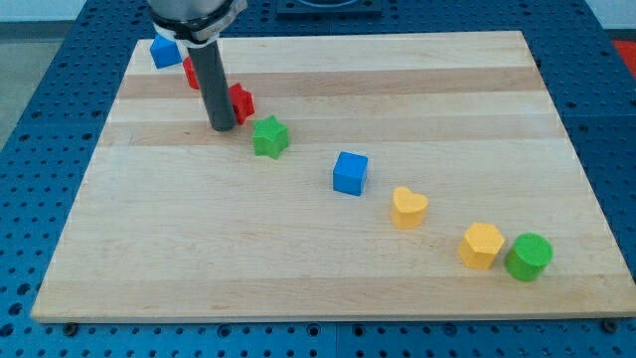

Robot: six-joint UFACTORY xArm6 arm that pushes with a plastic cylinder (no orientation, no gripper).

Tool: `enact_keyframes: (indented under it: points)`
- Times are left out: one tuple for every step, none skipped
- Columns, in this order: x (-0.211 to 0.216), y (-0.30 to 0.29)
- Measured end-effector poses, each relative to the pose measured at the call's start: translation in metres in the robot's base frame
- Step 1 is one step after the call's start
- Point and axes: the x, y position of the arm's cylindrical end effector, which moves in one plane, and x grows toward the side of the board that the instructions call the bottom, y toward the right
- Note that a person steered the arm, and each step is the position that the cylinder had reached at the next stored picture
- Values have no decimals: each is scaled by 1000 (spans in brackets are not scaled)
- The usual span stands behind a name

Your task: Move the red star above the green star

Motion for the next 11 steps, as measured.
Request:
enact_keyframes:
  points:
    - [-8,-23]
    - [-27,-23]
    - [-44,-12]
    - [-52,28]
    - [-50,53]
    - [-48,54]
    - [-48,54]
    - [-47,54]
    - [-47,54]
    - [-41,54]
    - [-40,54]
